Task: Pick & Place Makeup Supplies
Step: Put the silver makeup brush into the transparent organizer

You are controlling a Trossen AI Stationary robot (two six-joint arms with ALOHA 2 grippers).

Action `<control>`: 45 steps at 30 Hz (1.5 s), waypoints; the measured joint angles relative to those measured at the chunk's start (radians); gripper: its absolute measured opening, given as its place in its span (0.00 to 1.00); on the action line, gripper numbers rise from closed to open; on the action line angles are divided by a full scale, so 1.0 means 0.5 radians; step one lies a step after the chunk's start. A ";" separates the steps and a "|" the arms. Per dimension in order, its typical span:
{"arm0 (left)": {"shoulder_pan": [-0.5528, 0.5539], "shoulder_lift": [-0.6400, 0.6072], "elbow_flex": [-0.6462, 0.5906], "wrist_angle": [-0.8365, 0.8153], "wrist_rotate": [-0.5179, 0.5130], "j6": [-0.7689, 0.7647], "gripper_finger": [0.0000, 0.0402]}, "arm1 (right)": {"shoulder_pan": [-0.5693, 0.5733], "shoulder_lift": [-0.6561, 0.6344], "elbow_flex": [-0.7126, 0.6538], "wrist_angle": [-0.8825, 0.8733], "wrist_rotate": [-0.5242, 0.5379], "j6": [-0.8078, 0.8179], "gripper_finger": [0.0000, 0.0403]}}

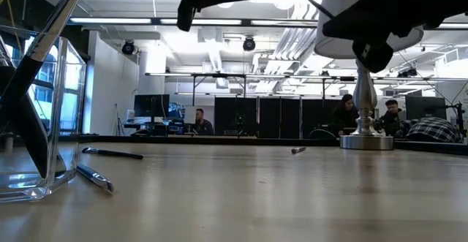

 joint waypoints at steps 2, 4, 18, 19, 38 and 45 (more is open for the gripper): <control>0.000 0.000 0.000 0.000 0.014 0.000 0.33 | 0.000 0.012 0.000 0.026 0.000 -0.007 0.01; 0.000 0.000 0.000 0.001 0.024 -0.004 0.33 | 0.001 0.023 0.000 0.068 -0.008 -0.036 0.02; 0.000 0.018 0.002 0.551 0.097 0.269 0.33 | -0.021 0.191 0.059 0.897 -0.056 -0.675 0.01; 0.001 0.018 0.004 0.578 0.107 0.289 0.33 | -0.030 0.200 0.087 0.886 -0.079 -0.696 0.01; 0.001 0.018 0.007 0.567 0.082 0.324 0.33 | -0.067 0.376 0.264 0.849 -0.280 -0.729 0.02; 0.000 0.018 0.007 0.588 0.142 0.322 0.33 | -0.067 0.376 0.264 0.852 -0.299 -0.698 0.01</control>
